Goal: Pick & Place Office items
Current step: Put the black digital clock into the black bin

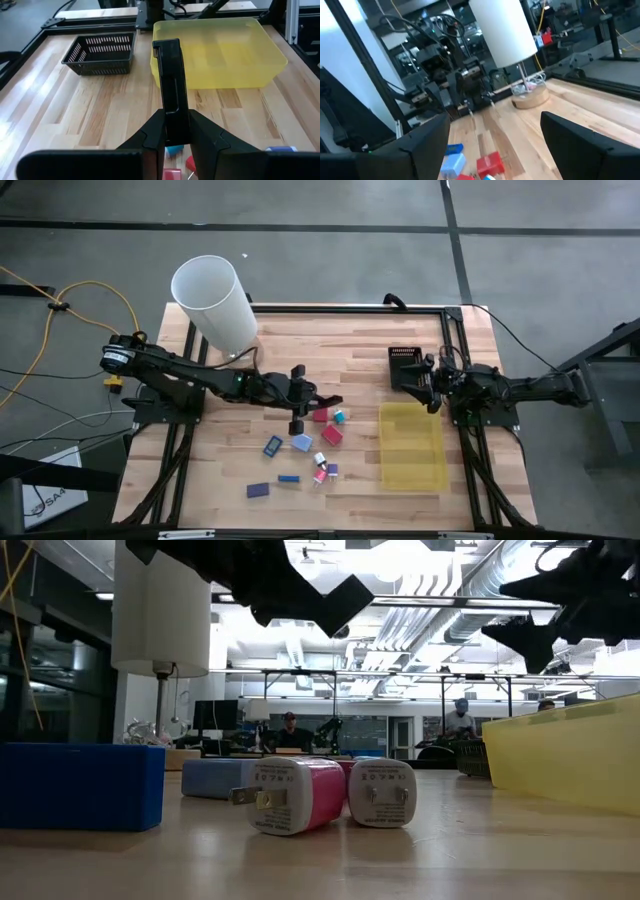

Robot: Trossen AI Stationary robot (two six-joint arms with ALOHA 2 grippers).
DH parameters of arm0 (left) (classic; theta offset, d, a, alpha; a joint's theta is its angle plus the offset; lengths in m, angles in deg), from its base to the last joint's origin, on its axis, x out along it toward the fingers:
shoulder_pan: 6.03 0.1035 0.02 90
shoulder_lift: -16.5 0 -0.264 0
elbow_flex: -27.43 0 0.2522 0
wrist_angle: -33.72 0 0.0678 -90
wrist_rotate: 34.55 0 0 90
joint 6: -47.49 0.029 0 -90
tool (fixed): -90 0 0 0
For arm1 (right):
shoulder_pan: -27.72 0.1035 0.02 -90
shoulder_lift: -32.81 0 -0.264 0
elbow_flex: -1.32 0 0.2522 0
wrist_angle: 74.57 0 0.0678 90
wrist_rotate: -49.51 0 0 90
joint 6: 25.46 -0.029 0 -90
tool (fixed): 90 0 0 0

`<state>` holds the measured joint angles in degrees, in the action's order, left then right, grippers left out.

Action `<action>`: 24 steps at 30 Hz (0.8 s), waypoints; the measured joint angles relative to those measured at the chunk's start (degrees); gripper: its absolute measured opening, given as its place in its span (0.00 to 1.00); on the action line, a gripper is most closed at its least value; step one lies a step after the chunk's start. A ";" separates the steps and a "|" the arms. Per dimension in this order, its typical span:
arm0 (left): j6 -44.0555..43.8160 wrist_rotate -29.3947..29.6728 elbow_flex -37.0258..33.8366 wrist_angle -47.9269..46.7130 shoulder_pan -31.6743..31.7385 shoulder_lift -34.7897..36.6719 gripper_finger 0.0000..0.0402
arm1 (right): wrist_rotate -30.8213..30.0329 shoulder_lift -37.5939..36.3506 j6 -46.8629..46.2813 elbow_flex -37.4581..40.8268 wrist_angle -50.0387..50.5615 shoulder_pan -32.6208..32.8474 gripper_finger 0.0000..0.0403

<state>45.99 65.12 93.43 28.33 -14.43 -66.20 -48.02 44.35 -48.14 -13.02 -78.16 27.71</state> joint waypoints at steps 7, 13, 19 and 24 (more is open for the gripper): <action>0.02 0.02 0.00 0.98 0.00 0.00 0.15 | 0.34 8.47 0.47 -4.74 -2.67 0.00 0.74; 0.02 0.02 0.02 1.13 0.00 0.00 0.15 | 4.20 21.59 5.92 -11.16 -9.07 -0.02 0.74; 0.04 0.02 0.01 1.10 0.00 0.00 0.15 | 6.90 35.25 11.04 -21.20 -10.54 -0.02 0.74; 0.04 0.00 0.00 0.88 0.00 0.00 0.15 | 11.49 45.82 14.61 -29.63 -10.30 0.00 0.74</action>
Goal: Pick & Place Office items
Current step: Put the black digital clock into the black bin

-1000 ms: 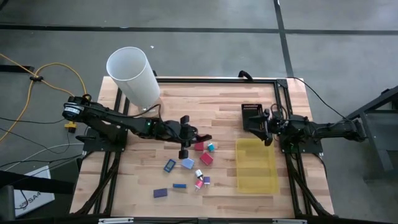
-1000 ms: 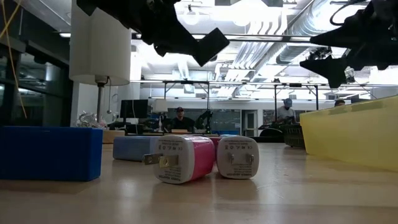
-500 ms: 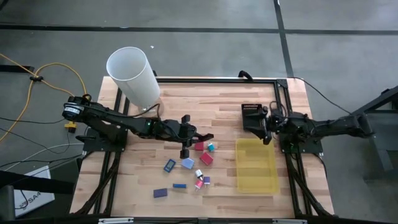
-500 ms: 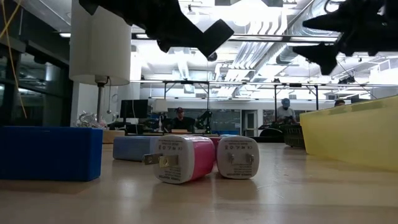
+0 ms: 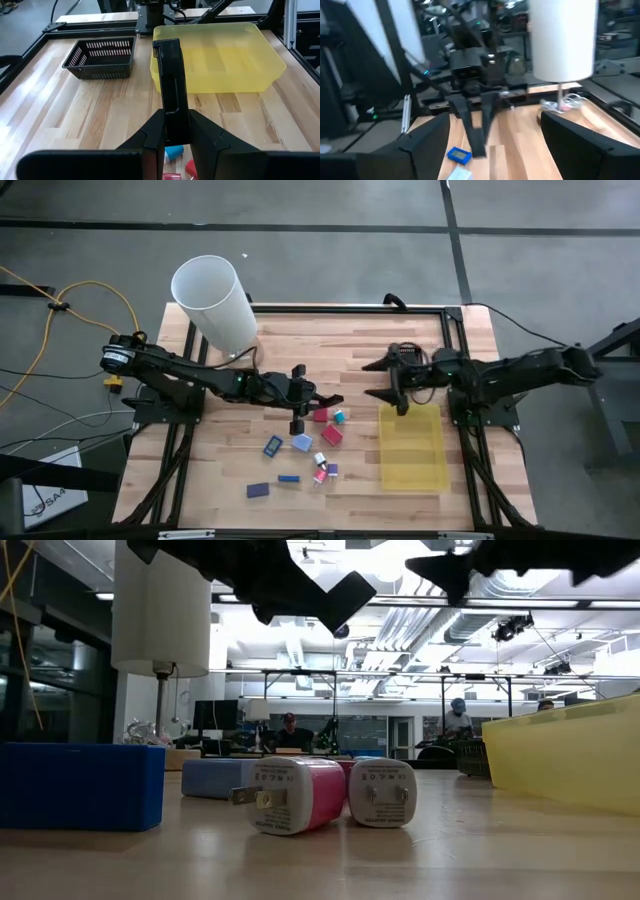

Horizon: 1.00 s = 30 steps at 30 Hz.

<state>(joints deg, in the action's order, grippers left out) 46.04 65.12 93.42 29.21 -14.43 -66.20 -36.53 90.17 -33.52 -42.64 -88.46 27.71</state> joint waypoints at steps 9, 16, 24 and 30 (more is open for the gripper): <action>-0.28 0.00 0.00 -1.23 0.00 0.00 0.15 | 2.23 12.23 5.15 -9.85 0.67 -0.02 0.74; -0.55 0.00 0.01 -1.71 0.00 -0.01 0.15 | 2.63 14.33 5.30 -11.49 1.29 0.00 0.74; -1.42 0.00 0.00 -1.67 0.00 0.00 0.15 | 2.11 14.33 3.46 -11.49 6.87 1.53 0.74; -2.39 0.02 0.00 -0.97 0.00 0.00 0.15 | -2.46 14.33 4.32 -11.49 8.20 3.81 0.74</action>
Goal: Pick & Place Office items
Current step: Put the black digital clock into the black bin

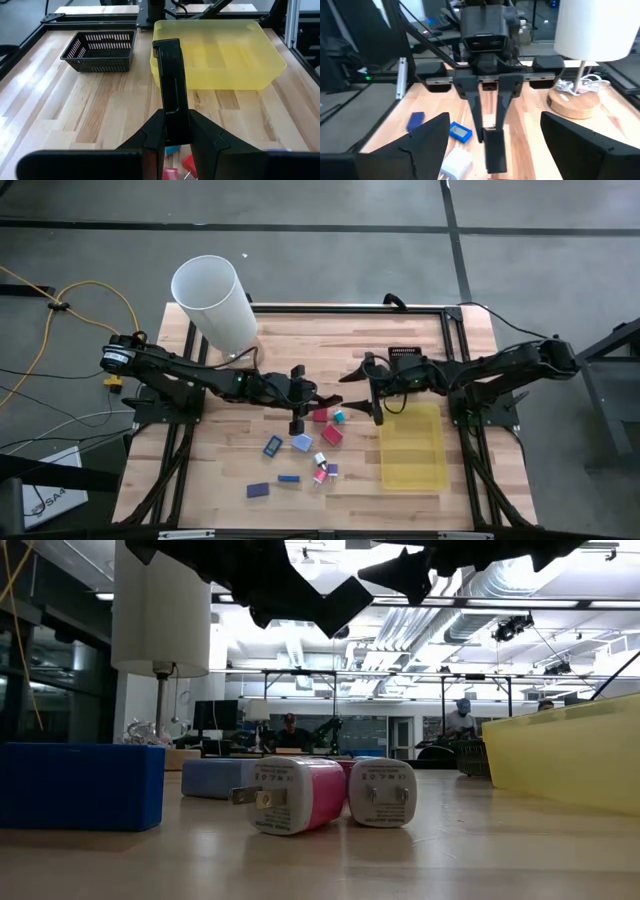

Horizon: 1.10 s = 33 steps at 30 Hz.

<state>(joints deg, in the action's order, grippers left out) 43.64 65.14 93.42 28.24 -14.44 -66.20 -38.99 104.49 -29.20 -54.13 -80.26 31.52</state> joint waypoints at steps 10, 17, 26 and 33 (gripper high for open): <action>0.85 -0.02 0.00 5.53 -0.01 -0.02 0.15 | -2.23 0.00 -0.84 0.00 1.35 0.34 0.74; 2.98 -0.01 0.00 8.62 -0.01 -0.02 0.15 | -2.19 0.00 -0.95 0.00 1.35 0.34 0.74; 3.03 0.00 0.00 10.05 0.11 -0.02 0.15 | -1.35 0.00 -0.97 0.02 1.26 0.36 0.74; 3.03 -0.02 0.00 10.25 0.11 -0.02 0.15 | -1.35 0.00 -0.99 0.04 1.24 0.35 0.66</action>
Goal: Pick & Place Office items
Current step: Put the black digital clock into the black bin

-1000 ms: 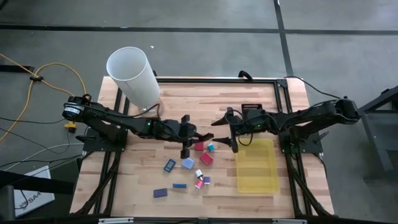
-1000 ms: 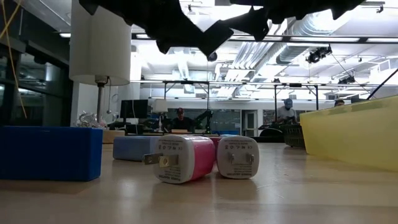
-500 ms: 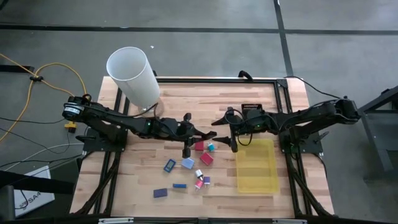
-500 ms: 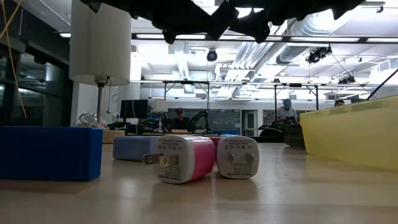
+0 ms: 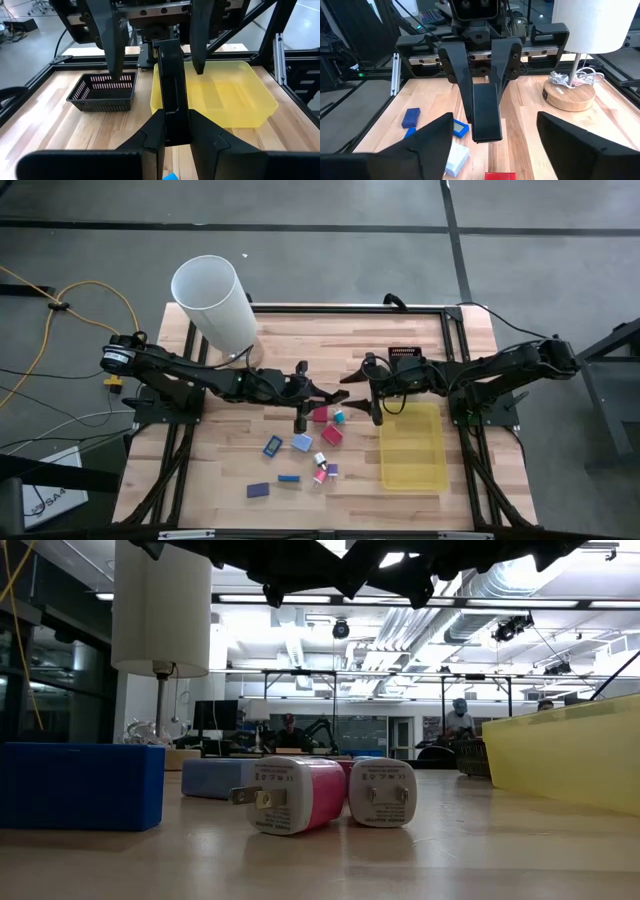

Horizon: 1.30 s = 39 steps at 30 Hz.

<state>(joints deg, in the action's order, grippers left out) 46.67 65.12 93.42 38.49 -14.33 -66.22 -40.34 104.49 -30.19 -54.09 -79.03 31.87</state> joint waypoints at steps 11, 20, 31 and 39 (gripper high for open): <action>0.00 0.02 0.00 -0.33 0.02 0.00 0.15 | 0.02 0.00 0.00 0.02 0.00 0.00 0.45; 0.02 0.02 0.00 -0.51 0.02 0.00 0.15 | 1.18 0.00 0.00 0.02 0.00 -0.01 0.33; 0.29 -0.13 0.00 -0.57 0.00 0.00 0.15 | 4.99 0.00 0.08 0.02 0.07 -0.01 0.12; 0.15 -0.13 0.00 -0.55 0.01 0.00 0.15 | 4.95 0.00 0.04 0.02 0.06 -0.01 0.16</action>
<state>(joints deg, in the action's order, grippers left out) 46.83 64.99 93.42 37.94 -14.31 -66.22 -35.39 104.49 -30.15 -54.06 -78.97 31.86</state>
